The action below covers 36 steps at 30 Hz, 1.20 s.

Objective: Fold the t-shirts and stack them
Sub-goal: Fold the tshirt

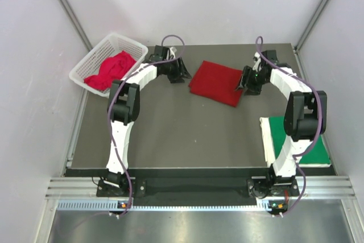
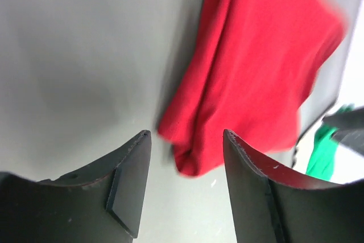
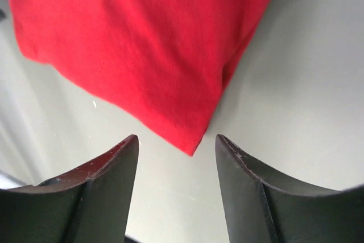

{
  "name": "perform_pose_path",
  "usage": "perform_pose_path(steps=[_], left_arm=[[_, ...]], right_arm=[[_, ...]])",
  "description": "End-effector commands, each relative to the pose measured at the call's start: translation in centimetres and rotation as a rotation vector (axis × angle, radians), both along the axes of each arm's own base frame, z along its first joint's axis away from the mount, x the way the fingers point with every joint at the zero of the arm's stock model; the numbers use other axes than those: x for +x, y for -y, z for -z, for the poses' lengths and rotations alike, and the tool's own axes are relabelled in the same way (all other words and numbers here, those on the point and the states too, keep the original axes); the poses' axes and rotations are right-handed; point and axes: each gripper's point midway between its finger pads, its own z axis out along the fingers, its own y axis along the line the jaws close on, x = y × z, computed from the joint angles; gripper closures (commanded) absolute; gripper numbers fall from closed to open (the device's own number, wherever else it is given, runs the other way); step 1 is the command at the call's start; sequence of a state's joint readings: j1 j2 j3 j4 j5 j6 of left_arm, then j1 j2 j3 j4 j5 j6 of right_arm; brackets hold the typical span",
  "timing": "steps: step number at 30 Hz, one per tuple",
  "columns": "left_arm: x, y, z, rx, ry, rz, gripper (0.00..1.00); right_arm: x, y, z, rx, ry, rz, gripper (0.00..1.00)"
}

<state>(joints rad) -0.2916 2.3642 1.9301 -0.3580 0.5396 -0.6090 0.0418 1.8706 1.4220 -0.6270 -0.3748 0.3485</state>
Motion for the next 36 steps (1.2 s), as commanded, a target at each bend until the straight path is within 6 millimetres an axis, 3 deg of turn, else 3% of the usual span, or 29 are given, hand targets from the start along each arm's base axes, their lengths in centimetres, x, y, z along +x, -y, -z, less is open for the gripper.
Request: perform_pose_path(steps=[1, 6, 11, 18, 21, 22, 31, 36], left_arm=[[-3.0, 1.1, -0.8, -0.004, 0.024, 0.149, 0.43], [-4.0, 1.9, 0.1, 0.064, 0.065, 0.222, 0.44], [-4.9, 2.2, 2.2, 0.084, 0.031, 0.246, 0.49], [-5.4, 0.8, 3.2, 0.158, -0.008, 0.199, 0.99], [-6.6, 0.4, 3.7, 0.171, -0.065, 0.2, 1.0], [-6.9, 0.2, 3.9, 0.173, -0.082, 0.196, 1.0], [-12.8, -1.6, 4.0, 0.179, -0.282, 0.145, 0.99], [-16.1, -2.8, 4.3, 0.19, -0.359, 0.104, 0.86]], right_arm=[[-1.2, -1.0, -0.2, 0.042, -0.011, -0.037, 0.43], [-2.6, -1.6, 1.1, 0.051, -0.047, -0.057, 0.43], [-2.9, -1.7, 3.9, 0.028, -0.065, -0.116, 0.48], [-4.2, -1.5, 5.8, 0.02, -0.092, -0.117, 0.7], [-5.0, -1.6, 6.6, 0.024, -0.102, -0.126, 0.89], [-5.1, -1.6, 6.5, 0.025, -0.097, -0.133, 1.0], [-8.4, -1.6, 5.3, 0.034, -0.073, -0.161, 1.0], [-10.7, -1.7, 4.1, 0.052, -0.067, -0.142, 1.0]])
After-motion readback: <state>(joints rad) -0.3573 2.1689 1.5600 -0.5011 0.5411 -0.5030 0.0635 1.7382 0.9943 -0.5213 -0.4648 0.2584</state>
